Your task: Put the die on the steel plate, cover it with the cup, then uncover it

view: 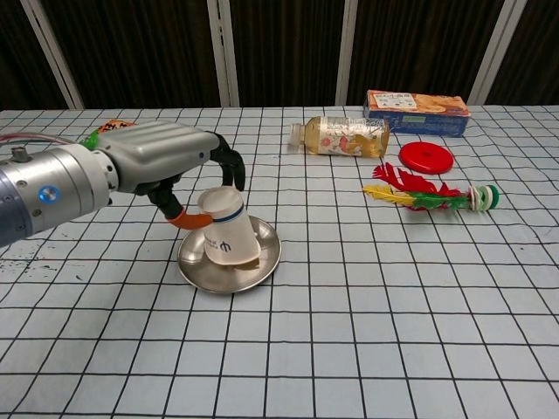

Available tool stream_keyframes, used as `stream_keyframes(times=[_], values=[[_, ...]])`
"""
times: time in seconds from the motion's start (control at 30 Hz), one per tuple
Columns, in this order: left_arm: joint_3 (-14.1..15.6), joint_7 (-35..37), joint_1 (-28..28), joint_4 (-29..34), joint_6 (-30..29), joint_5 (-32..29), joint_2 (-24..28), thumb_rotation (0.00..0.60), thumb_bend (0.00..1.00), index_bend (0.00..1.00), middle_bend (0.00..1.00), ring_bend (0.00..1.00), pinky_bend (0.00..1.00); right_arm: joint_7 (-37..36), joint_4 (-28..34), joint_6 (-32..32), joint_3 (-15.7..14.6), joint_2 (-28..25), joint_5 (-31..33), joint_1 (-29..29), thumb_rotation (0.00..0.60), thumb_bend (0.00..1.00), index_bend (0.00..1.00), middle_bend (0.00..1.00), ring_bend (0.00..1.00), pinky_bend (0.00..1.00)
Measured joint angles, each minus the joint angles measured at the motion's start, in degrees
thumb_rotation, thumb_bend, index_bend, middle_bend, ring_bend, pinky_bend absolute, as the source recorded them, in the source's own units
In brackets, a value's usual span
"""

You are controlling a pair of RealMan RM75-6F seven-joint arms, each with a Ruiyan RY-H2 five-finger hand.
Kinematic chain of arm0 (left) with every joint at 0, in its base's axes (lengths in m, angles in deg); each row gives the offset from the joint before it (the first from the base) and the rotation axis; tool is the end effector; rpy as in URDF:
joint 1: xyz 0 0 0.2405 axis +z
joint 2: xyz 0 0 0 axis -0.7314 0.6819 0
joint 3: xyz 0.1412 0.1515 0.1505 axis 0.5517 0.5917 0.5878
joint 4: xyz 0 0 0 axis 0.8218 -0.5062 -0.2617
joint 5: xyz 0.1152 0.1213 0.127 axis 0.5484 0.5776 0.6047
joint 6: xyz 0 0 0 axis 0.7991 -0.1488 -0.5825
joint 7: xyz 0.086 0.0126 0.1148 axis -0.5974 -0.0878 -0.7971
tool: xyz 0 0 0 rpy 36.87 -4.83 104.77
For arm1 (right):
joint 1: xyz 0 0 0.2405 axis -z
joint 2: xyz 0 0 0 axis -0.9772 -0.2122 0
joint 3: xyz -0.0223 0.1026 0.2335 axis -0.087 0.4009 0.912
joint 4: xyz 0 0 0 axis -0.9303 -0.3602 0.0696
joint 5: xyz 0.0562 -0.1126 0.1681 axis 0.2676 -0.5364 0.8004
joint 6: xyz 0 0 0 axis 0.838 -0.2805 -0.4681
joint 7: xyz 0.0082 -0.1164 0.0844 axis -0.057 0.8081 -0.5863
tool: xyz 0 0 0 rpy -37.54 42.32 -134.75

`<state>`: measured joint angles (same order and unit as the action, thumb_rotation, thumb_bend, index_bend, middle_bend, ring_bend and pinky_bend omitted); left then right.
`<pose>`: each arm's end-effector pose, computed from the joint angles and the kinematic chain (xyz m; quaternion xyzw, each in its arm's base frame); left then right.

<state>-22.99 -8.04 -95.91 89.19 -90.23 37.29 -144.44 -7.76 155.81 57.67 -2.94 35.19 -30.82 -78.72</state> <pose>-0.0997 0.3162 -0.0364 -0.8107 -0.2645 -0.3593 0.3790 -0.3400 -0.1704 0.1915 0.4889 -0.4785 0.3857 0.6190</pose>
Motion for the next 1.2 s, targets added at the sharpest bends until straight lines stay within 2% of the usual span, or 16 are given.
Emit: stream_keyframes(times=[0.37, 0.83, 1.03, 1.2], values=[[-0.33, 3.4, 0.24, -0.02, 2.16, 0.38, -1.23, 0.6, 0.58, 0.43, 0.42, 0.12, 0.13, -0.2, -0.14, -0.26, 0.12, 0.02, 0.28, -0.09, 0.6, 0.1, 0.21, 0.14, 0.14, 0.03], [-1.89, 8.43, 0.7, 8.77, 7.58, -7.27, 3.28, 0.6, 0.58, 0.43, 0.42, 0.12, 0.13, 0.2, 0.31, -0.21, 0.15, 0.0, 0.32, -0.1, 0.6, 0.1, 0.21, 0.14, 0.14, 0.03], [-1.41, 7.55, 0.39, 8.18, 8.25, -8.38, 3.92, 0.6, 0.58, 0.43, 0.42, 0.12, 0.13, 0.03, 0.3, -0.34, 0.18, -0.01, 0.5, -0.1, 0.6, 0.1, 0.21, 0.13, 0.14, 0.03], [-0.39, 4.95, 0.23, 6.26, 7.04, -6.2, 3.5, 0.6, 0.58, 0.43, 0.42, 0.12, 0.13, -0.03, 0.24, -0.59, 0.11, 0.03, 0.42, -0.21, 0.6, 0.1, 0.21, 0.14, 0.14, 0.03]])
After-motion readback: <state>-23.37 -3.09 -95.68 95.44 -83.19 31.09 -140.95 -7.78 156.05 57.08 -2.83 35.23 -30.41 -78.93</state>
